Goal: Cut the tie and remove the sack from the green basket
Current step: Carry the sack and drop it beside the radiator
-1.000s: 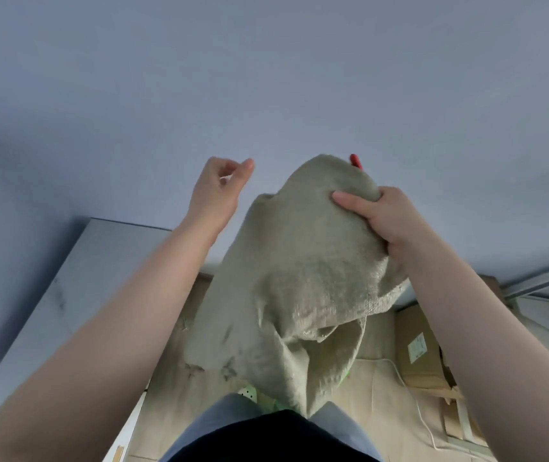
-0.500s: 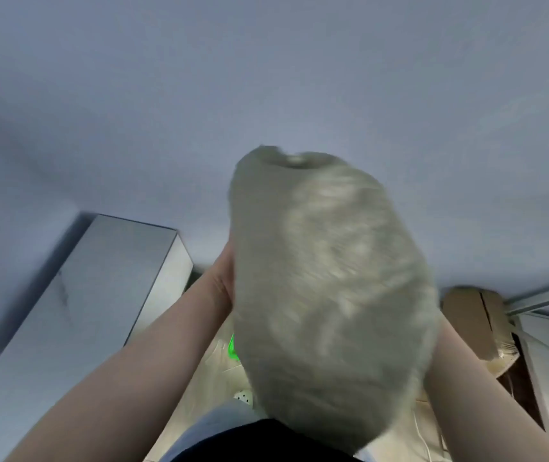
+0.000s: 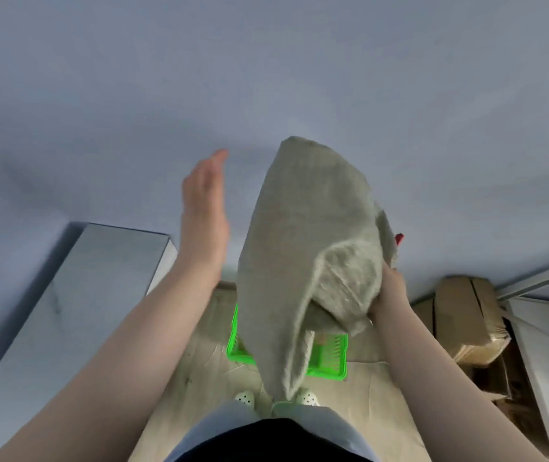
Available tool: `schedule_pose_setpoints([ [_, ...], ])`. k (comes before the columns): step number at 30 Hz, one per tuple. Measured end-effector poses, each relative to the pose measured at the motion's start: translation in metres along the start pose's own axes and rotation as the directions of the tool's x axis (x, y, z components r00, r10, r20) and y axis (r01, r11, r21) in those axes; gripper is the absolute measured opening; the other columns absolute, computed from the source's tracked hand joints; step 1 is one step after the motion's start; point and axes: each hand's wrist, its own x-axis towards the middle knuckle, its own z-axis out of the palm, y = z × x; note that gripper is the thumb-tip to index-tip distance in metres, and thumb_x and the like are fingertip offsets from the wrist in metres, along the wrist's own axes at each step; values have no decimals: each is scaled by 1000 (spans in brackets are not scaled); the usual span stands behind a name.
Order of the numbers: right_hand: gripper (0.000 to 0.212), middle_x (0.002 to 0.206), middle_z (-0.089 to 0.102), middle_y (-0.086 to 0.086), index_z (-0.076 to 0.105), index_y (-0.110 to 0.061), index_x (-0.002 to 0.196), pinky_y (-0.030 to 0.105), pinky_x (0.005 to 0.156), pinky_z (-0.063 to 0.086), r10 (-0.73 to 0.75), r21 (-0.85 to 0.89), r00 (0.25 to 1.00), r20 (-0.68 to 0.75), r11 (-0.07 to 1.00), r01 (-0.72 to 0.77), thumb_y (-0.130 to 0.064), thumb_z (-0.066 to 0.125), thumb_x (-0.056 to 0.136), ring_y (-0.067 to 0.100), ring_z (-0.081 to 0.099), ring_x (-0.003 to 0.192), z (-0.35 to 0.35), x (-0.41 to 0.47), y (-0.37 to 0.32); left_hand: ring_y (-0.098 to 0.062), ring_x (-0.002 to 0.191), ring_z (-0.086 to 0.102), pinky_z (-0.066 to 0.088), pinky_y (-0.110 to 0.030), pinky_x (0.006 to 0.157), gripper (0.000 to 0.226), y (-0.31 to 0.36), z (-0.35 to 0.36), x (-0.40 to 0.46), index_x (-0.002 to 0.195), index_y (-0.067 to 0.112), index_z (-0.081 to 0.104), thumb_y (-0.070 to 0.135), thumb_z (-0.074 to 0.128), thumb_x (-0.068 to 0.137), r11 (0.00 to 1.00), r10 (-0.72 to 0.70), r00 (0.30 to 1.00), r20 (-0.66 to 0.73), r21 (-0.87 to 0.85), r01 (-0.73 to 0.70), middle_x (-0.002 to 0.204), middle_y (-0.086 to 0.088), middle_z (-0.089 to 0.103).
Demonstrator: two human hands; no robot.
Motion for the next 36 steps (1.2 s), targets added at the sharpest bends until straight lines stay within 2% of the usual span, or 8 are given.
schedule_pose_setpoints([
  [2, 40, 99, 69, 1, 62, -13, 114, 26, 67, 50, -65, 84, 995, -72, 994, 71, -35, 74, 83, 19, 67, 89, 11, -10, 2, -1, 146, 11, 7, -44, 120, 59, -3, 15, -20, 128, 61, 38, 78, 17, 76, 989, 77, 985, 154, 117, -96, 154, 15, 20],
  [6, 53, 108, 70, -2, 61, -20, 124, 34, 83, 54, -65, 215, 997, -50, 974, 74, -41, 78, 78, 21, 68, 100, 30, -26, 10, -18, 148, -20, -6, -58, 117, 91, -47, 37, -18, 141, 65, 11, 99, 20, 57, 934, -349, 912, 214, 154, 321, 162, 9, -14],
  [14, 64, 117, 69, 19, 66, -15, 120, 54, 100, 44, 345, 264, 833, 433, 835, -483, -63, 63, 78, 40, 61, 114, 51, -59, 53, -28, 111, 66, 50, -50, 97, 137, -113, 33, 0, 151, 39, 21, 87, 73, 34, 547, -628, 615, 477, -291, 785, 135, -3, 60],
  [23, 33, 77, 56, -3, 60, -16, 96, 22, 52, 37, -13, -134, 1000, 7, 991, 14, -43, 73, 81, 10, 45, 61, 18, -34, 16, -25, 103, 69, 56, -34, 77, 73, -95, 14, -1, 121, 19, 61, 41, 87, 57, 735, -459, 879, 132, -500, 459, 109, -5, 73],
  [26, 45, 72, 42, -4, 47, -22, 79, 27, 60, 34, -438, -216, 899, -16, 879, 424, -54, 76, 69, 11, 40, 62, 12, -35, -19, -19, 103, 67, 54, -34, 81, 82, -94, 0, 4, 126, 22, 52, 36, 91, 56, 871, -351, 936, 37, -354, 341, 114, 2, 68],
  [29, 83, 108, 48, -5, 49, -20, 116, 24, 87, 38, -673, -407, 686, 276, 565, 718, -71, 66, 53, 11, 46, 102, 40, -60, -53, -14, 114, 58, 48, -35, 96, 109, -92, 1, 0, 150, 31, 24, 28, 90, 63, 936, -287, 957, 46, -197, 290, 131, 7, 55],
  [33, 112, 118, 38, -4, 32, -17, 135, 28, 101, 37, -492, -539, 637, 594, 344, 769, -72, 72, 46, 15, 40, 118, 77, -71, -64, -15, 121, 57, 45, -43, 105, 129, -81, -4, 0, 151, 35, 23, 46, 93, 43, 972, -164, 965, 203, -134, 193, 138, 5, 54],
  [36, 114, 132, 49, -2, 35, -19, 131, 40, 106, 43, -199, -501, 718, 667, 593, 630, -80, 72, 43, 16, 51, 123, 73, -64, -44, -20, 121, 59, 49, -46, 100, 111, -67, -20, 9, 142, 30, 44, 44, 94, 43, 969, -42, 952, 303, -220, 113, 134, 0, 59],
])
